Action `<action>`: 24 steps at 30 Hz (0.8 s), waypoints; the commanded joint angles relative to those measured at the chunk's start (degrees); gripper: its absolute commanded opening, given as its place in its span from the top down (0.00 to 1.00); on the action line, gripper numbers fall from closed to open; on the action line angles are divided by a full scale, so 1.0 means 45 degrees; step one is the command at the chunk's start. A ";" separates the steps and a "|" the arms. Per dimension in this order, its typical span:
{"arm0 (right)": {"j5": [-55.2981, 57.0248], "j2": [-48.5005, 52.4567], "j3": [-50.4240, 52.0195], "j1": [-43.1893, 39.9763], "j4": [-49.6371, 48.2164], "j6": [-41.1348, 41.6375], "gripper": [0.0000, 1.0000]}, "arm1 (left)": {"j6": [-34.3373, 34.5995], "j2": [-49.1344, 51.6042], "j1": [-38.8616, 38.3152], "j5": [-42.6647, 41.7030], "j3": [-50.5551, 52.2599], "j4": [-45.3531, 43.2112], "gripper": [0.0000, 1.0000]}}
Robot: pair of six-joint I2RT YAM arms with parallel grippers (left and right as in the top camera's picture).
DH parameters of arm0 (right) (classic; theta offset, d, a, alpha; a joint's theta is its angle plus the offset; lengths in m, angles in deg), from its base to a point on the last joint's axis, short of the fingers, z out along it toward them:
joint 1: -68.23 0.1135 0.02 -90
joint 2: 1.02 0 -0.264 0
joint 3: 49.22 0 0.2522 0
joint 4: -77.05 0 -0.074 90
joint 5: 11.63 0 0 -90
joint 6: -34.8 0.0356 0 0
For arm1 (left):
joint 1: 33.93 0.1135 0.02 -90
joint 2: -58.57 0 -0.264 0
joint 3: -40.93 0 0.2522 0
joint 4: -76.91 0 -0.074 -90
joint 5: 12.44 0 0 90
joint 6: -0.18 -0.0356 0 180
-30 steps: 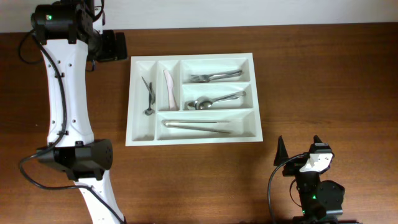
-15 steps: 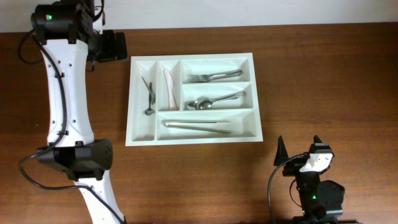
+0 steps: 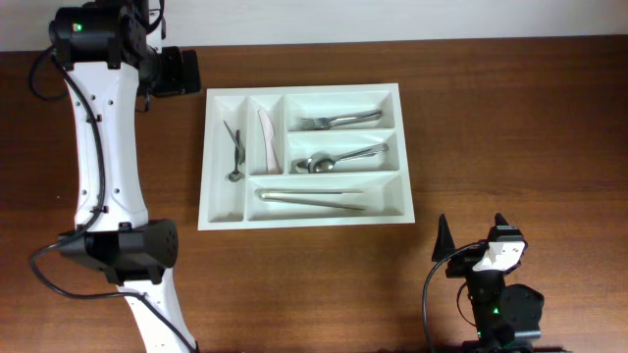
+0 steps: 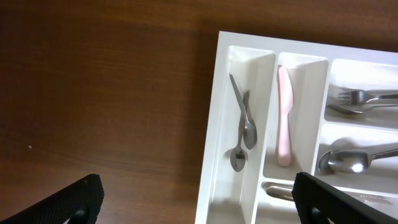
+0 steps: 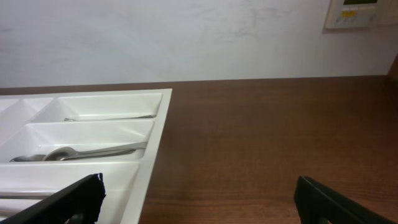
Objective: Pack container
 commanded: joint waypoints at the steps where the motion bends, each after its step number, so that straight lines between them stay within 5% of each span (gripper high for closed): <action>1: -0.0068 -0.0121 0.0146 0.0126 -0.0049 -0.0136 0.01 | 0.0073 -0.0180 -0.0015 -0.0243 -0.0112 -0.0170 0.01; 11: -0.0068 -0.0121 0.0146 0.0126 -0.0049 -0.0136 0.01 | 0.1564 -0.2521 -0.0039 -0.1928 -0.0185 -0.2579 0.01; 24: -0.0068 -0.0121 0.0146 0.0126 -0.0044 -0.0136 0.01 | 0.2025 -0.2399 -0.0097 -0.1365 -0.2992 -0.0117 0.01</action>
